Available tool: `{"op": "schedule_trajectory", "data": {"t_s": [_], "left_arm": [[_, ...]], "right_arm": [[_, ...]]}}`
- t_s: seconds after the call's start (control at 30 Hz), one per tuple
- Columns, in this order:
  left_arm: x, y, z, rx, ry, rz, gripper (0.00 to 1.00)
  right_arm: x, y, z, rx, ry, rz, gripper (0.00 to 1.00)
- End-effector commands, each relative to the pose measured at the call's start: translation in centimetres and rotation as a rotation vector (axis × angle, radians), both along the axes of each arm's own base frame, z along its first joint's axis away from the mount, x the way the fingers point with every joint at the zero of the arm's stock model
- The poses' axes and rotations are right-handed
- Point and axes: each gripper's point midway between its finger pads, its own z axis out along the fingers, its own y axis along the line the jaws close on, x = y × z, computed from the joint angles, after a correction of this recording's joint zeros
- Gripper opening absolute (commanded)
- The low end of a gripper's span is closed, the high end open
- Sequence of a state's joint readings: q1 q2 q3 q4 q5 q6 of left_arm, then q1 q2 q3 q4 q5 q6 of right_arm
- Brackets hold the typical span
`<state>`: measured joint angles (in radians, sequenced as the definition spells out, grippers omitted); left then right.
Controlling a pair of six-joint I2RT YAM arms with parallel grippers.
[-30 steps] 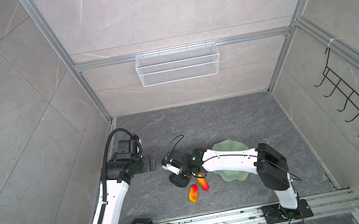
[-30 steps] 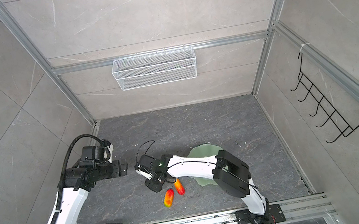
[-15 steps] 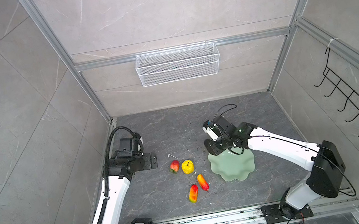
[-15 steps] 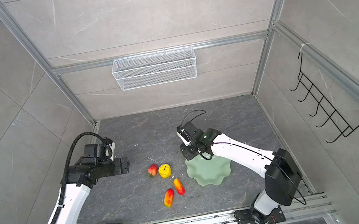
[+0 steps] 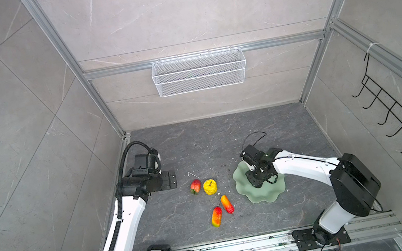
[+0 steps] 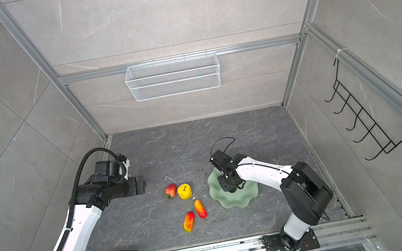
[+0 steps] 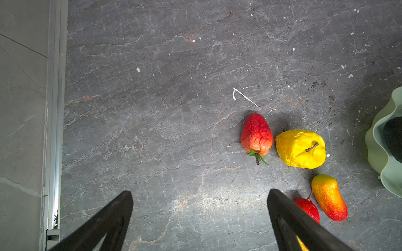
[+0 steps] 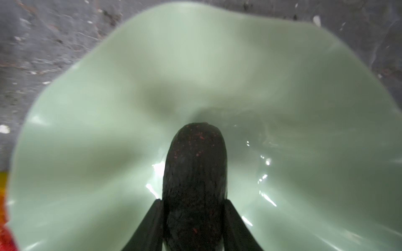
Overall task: Place and organize the fake fruits in the fruit bowl
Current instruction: 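Carry the avocado into the green bowl and open the right gripper, then move the right gripper to the yellow pear and grasp it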
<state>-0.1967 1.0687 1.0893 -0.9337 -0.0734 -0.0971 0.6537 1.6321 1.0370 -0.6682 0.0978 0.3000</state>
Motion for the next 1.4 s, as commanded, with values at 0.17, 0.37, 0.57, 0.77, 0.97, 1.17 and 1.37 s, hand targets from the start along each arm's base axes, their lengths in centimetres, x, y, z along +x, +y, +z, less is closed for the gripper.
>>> {"op": "schedule_trajectory", "data": {"t_s": [0.17, 0.37, 0.57, 0.77, 0.97, 1.17, 1.37], "left_arm": [[0.5, 0.0, 1.3, 0.008, -0.042, -0.014, 1.00], [0.4, 0.1, 1.6, 0.011, -0.045, -0.012, 1.00], [0.3, 0.3, 1.9, 0.021, -0.051, -0.007, 1.00], [0.1, 0.5, 1.9, 0.028, -0.049, -0.003, 1.00], [0.0, 0.6, 2.0, 0.034, -0.056, -0.006, 1.00], [0.1, 0.5, 1.9, 0.035, -0.053, -0.010, 1.00], [0.1, 0.6, 1.6, 0.042, -0.051, -0.009, 1.00]], "right_arm": [[1.4, 0.8, -2.0, 0.026, -0.005, -0.040, 0.13], [2.4, 1.4, -2.6, 0.030, -0.015, -0.033, 0.12], [3.7, 2.2, -2.8, 0.036, -0.034, -0.014, 0.12], [4.9, 3.1, -1.5, 0.050, -0.059, 0.003, 0.23], [4.6, 2.7, 1.3, 0.050, -0.082, 0.030, 0.62], [4.3, 2.7, 7.3, 0.076, -0.153, 0.083, 0.91], [2.2, 7.8, 12.8, 0.196, -0.218, 0.279, 0.99]]}}
